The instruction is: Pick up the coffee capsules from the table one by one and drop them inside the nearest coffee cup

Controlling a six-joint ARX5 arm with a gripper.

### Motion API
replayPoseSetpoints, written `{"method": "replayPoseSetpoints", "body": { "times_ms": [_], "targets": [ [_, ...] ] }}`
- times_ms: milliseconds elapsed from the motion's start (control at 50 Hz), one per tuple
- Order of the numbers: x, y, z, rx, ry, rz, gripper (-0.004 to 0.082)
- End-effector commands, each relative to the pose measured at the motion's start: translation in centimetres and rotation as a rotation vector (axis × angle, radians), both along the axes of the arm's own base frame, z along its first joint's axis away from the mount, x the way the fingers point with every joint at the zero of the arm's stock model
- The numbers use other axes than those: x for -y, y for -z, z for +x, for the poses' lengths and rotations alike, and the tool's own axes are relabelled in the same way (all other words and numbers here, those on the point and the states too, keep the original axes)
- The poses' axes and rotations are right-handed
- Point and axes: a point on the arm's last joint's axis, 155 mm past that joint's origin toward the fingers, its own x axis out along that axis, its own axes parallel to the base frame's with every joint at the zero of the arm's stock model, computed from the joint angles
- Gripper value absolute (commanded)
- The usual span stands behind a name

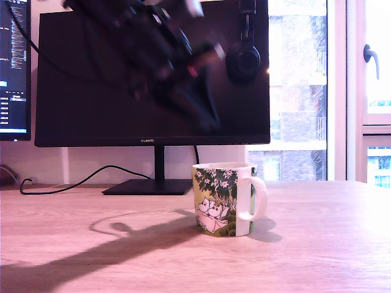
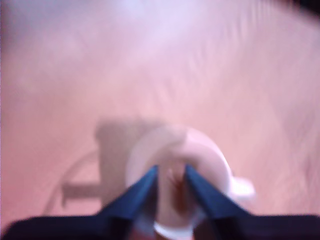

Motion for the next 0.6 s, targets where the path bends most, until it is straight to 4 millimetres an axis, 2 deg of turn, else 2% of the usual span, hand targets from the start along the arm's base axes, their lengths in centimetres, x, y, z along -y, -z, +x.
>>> {"method": "replayPoseSetpoints", "body": {
  "times_ms": [0, 260, 580],
  "targets": [
    [-1.3, 0.9, -0.5, -0.001, -0.008, 0.004, -0.0017],
    [-6.8, 1.0, 0.3, 0.024, -0.125, -0.032, -0.0017],
    [-13.2, 1.2, 0.2, 0.057, -0.293, -0.115, -0.0016]
  ]
}}
